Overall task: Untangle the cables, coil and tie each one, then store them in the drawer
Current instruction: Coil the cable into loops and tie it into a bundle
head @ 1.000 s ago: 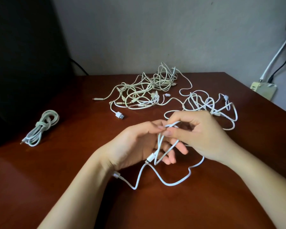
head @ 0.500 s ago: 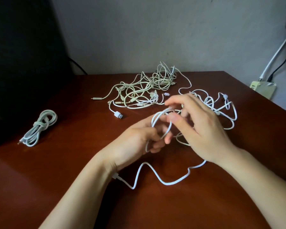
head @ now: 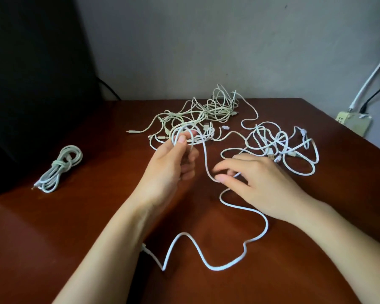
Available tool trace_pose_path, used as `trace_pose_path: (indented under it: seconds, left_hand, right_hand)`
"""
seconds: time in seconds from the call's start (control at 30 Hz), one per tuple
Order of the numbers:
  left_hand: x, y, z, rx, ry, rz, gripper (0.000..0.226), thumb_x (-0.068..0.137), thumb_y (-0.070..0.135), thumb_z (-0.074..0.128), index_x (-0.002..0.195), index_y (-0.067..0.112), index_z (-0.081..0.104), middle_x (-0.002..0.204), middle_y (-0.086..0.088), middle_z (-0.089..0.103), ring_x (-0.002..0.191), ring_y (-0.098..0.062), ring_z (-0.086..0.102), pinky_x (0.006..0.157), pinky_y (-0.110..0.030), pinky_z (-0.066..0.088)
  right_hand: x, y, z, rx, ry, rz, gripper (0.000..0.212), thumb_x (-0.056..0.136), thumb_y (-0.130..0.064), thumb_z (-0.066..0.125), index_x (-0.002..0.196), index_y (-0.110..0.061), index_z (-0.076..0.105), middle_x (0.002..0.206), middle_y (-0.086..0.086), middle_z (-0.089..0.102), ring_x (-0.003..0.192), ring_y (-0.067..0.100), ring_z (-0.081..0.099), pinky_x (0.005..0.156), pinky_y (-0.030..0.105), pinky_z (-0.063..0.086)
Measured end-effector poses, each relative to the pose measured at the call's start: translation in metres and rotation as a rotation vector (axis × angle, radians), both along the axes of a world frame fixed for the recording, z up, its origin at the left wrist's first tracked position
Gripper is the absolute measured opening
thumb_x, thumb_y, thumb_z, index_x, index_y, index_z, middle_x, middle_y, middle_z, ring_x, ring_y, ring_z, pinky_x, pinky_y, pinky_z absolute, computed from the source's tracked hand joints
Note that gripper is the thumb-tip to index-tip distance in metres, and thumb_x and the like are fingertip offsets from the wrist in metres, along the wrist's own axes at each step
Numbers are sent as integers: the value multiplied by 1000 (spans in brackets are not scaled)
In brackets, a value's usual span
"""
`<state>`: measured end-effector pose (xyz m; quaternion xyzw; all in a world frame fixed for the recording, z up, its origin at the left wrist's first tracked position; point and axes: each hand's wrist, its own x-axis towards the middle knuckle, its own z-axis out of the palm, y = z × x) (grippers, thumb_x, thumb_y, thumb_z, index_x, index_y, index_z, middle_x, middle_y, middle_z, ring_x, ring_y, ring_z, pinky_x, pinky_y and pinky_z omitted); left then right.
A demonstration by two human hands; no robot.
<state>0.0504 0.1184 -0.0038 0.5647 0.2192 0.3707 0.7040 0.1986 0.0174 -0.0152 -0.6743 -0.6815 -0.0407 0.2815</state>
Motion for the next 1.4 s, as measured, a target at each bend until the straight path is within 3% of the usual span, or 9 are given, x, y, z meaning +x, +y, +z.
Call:
trace_pose_path:
  seconds: [0.13,0.3,0.5,0.6,0.7,0.83,1.03,1.2,1.4]
  left_hand:
    - [-1,2,0,-61,15,72,25,104,17,34,108,6,55,64,3,39,53,-7,24,49,-19,21]
    - [0,-3,-1,-117,14,-16,32,102,13,34,103,5,64,74,-1,53,62,-9,41,54,-18,33]
    - [-1,-5,1,-259,9,-190,34,103,19,31,105,8,64,101,-10,73,88,-20,66,85,-35,52]
    - [-2,-5,4,-309,-66,-241,34,102,17,31,112,3,61,83,-6,65,62,-14,57,62,-28,54]
    - [-1,-1,3,-328,-167,-184,32,99,11,33,116,-1,58,75,-2,52,52,-8,39,47,-18,36]
    - [-4,9,5,-317,-275,-73,29,98,8,33,114,1,57,73,1,47,49,-5,34,44,-15,29]
    - [-10,16,7,-303,-365,51,28,96,4,35,110,3,59,70,2,48,49,-4,35,45,-15,28]
    - [-10,16,4,-152,-172,211,28,99,0,33,112,6,57,72,2,46,54,-6,33,47,-15,28]
    - [1,7,-13,222,330,160,25,102,15,38,99,15,62,69,3,52,60,-5,44,56,-23,37]
  right_hand:
    - [0,1,-1,121,-82,129,28,91,-37,48,86,-23,72,67,-6,55,69,10,49,74,19,38]
    - [-7,2,-4,143,-191,194,35,92,-37,47,73,-19,70,60,-12,37,64,7,33,70,34,38]
    - [-7,5,-7,157,-233,217,34,90,-37,50,65,-20,64,62,-19,22,67,2,22,68,27,33]
    - [-4,7,-7,179,-225,196,32,90,-38,51,66,-19,63,64,-17,29,67,3,25,68,31,34]
    - [-5,5,-6,184,-133,170,27,89,-40,52,78,-20,66,68,-12,48,68,3,37,72,24,38]
    - [-2,2,-1,189,37,36,30,86,-48,51,99,-26,66,78,-19,51,71,5,47,66,10,37]
    - [9,4,-4,227,198,-83,20,86,-41,56,91,-25,67,71,-13,58,65,11,55,65,29,47]
    - [-1,1,2,303,146,58,28,90,-35,52,85,-13,69,72,-11,61,70,0,55,65,7,36]
    - [-16,-2,2,369,85,257,21,91,-18,57,85,-4,71,73,-8,57,68,3,49,71,9,39]
